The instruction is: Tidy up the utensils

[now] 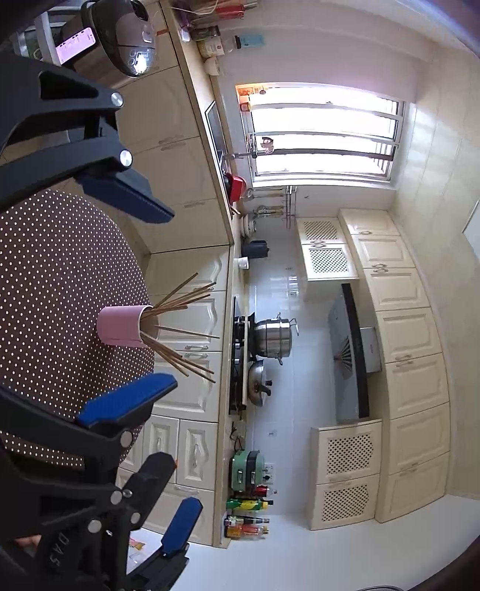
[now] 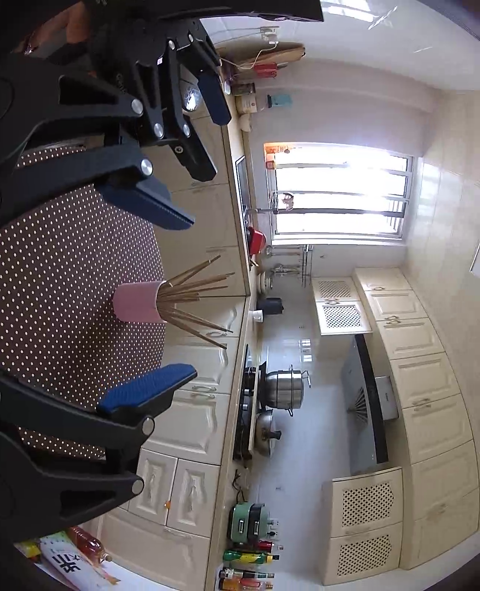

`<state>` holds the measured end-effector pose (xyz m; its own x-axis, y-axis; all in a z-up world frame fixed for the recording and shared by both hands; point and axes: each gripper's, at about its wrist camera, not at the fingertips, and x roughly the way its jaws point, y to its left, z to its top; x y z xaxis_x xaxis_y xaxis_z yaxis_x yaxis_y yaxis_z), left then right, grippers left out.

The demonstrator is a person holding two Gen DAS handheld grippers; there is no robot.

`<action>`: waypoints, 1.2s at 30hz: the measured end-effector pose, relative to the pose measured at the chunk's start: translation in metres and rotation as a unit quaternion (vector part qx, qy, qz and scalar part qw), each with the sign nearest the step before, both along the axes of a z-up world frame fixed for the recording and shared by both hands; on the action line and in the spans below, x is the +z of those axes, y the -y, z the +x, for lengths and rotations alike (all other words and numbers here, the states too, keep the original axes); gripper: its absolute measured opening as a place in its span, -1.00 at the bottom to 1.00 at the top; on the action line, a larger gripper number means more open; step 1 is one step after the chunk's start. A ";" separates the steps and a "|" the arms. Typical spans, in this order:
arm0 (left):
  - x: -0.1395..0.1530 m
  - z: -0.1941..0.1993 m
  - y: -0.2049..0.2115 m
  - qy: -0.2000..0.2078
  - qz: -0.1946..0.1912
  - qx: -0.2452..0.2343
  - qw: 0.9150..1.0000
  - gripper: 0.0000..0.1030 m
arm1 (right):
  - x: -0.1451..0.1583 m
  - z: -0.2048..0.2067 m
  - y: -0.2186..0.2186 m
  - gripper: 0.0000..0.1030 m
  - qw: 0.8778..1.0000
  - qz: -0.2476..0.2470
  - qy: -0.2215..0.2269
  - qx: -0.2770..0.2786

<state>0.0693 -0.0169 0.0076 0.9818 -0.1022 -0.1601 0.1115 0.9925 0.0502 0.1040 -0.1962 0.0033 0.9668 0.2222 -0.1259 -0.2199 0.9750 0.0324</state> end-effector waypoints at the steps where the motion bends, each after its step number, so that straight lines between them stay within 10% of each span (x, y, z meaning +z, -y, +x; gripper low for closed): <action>1: 0.001 -0.004 -0.001 0.002 -0.003 0.002 1.000 0.60 | 0.000 -0.003 0.000 0.51 1.000 0.000 0.002 0.002; 36: 0.010 -0.026 -0.015 0.043 -0.014 0.034 0.998 0.67 | 0.008 -0.021 -0.006 0.81 0.999 -0.019 0.036 -0.014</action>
<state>0.0433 -0.0018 0.0179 0.9966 -0.0382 -0.0731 0.0404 0.9988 0.0288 0.0832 -0.1899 0.0108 0.9795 0.1912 -0.0642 -0.1927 0.9811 -0.0195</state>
